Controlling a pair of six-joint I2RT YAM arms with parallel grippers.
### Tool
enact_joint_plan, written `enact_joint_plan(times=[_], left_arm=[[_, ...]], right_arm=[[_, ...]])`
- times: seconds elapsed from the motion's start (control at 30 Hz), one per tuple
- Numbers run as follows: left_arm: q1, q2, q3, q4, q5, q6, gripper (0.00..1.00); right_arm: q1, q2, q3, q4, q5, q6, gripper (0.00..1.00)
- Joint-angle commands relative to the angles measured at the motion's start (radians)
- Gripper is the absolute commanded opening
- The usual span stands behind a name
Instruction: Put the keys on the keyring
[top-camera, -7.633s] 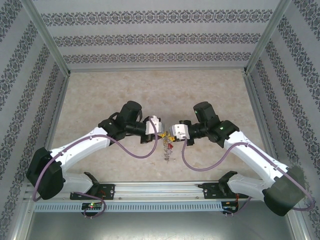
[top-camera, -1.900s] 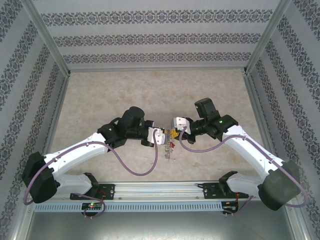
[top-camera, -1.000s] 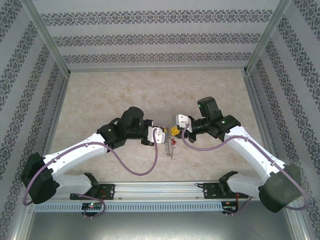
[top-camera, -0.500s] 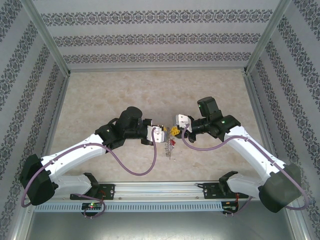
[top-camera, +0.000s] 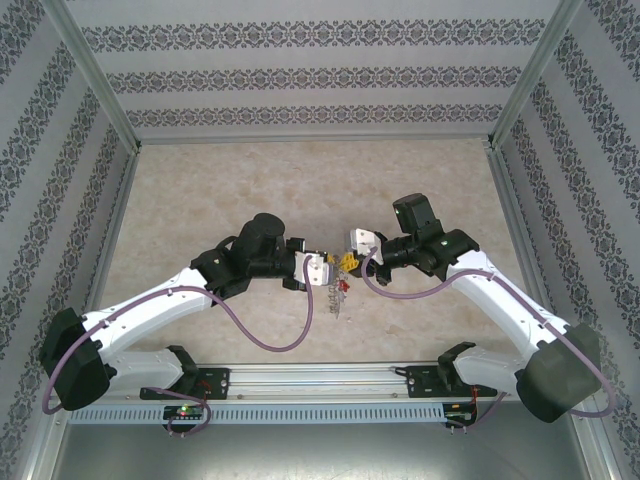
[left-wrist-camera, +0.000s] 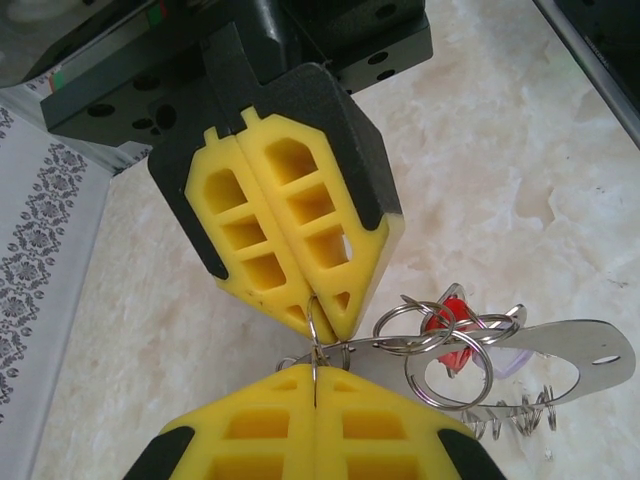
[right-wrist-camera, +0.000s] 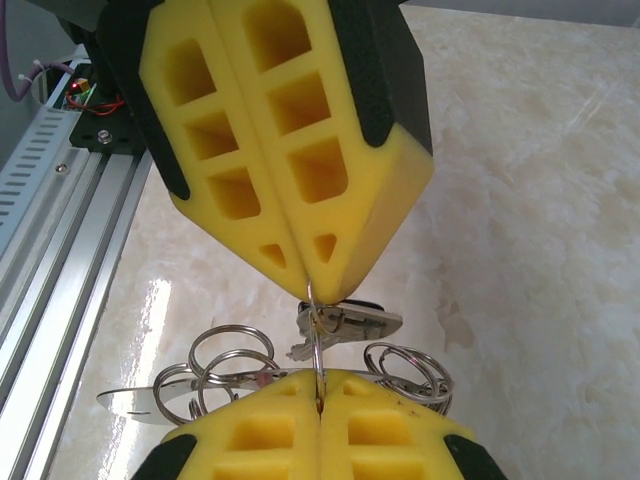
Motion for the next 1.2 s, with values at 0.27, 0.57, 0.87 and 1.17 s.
enact_joint_plan(times=[0.27,0.57,0.87,1.17], left_arm=[[-0.054,0.008,0.016,-0.020,-0.021,0.071,0.00],[-0.079,0.013,-0.008,-0.022,-0.087,0.104,0.00],[-0.085,0.011,-0.018,-0.017,-0.103,0.107,0.00],[-0.085,0.007,-0.006,0.014,-0.119,0.073,0.00]], right_arm=[[-0.026,0.011,0.029,0.056,-0.055,0.082,0.00],[-0.061,0.005,0.025,0.100,-0.094,0.146,0.00],[-0.069,0.005,0.024,0.112,-0.098,0.166,0.00],[-0.062,0.002,0.013,0.103,-0.098,0.158,0.00]])
